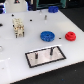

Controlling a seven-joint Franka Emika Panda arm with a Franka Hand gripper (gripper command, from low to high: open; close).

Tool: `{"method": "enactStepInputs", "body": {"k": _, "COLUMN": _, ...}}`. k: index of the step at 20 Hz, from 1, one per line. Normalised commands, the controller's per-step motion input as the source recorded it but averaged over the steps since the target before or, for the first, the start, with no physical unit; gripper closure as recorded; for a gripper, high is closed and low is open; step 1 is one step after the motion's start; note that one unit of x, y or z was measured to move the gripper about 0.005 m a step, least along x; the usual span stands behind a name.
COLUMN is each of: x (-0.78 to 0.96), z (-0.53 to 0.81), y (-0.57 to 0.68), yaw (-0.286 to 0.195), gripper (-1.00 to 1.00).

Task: Insert the blue gear onto the right peg, followed by the red gear

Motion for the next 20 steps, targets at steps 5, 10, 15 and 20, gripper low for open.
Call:
{"method": "enactStepInputs", "body": {"k": 5, "x": -0.29, "z": -0.35, "y": 0.46, "yaw": 0.000, "gripper": -1.00}}
{"method": "enactStepInputs", "body": {"k": 10, "x": -0.25, "z": -0.41, "y": 0.38, "yaw": 0.000, "gripper": -1.00}}
{"method": "enactStepInputs", "body": {"k": 15, "x": -0.21, "z": -0.53, "y": 0.21, "yaw": 0.000, "gripper": -1.00}}
{"method": "enactStepInputs", "body": {"k": 20, "x": -0.20, "z": -0.54, "y": 0.05, "yaw": 0.000, "gripper": -1.00}}
